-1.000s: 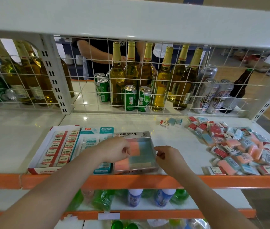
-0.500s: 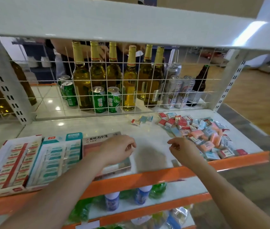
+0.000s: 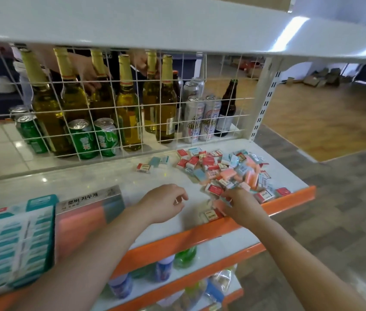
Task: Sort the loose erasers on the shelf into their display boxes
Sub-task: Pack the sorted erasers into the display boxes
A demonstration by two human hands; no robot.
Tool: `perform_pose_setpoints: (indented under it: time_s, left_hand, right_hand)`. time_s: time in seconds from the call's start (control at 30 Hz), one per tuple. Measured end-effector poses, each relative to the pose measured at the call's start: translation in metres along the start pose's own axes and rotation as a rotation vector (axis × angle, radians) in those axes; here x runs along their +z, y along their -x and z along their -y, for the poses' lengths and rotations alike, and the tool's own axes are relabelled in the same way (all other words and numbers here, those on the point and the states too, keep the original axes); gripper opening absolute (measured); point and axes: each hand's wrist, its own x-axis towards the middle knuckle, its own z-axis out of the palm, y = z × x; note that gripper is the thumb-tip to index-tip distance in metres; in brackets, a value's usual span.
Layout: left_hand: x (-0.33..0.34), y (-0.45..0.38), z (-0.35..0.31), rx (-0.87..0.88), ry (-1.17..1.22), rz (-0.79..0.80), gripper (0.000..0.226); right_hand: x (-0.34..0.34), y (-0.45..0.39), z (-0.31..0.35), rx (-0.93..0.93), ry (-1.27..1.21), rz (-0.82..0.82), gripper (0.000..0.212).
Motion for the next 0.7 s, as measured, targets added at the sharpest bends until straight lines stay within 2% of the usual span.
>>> perform_pose_setpoints:
  time_s: [0.1, 0.3, 0.47, 0.6, 0.7]
  left_hand:
    - [0.001, -0.005, -0.001, -0.009, 0.017, -0.003, 0.025]
    - [0.002, -0.005, 0.006, -0.041, 0.053, 0.000, 0.024]
    - [0.002, -0.009, 0.006, -0.065, 0.081, -0.011, 0.024]
    - [0.006, -0.019, -0.004, -0.068, 0.105, -0.033, 0.024]
    - [0.012, -0.034, -0.020, -0.066, 0.107, -0.056, 0.025]
  right_hand:
    - [-0.005, -0.004, 0.005, -0.038, 0.071, 0.059, 0.033]
    - [-0.003, -0.014, 0.002, -0.004, -0.032, 0.105, 0.017]
    - [-0.009, -0.020, -0.010, 0.004, -0.132, 0.006, 0.013]
    - [-0.021, -0.024, -0.023, 0.039, -0.161, -0.096, 0.025]
    - [-0.027, -0.025, -0.033, 0.058, -0.183, -0.115, 0.029]
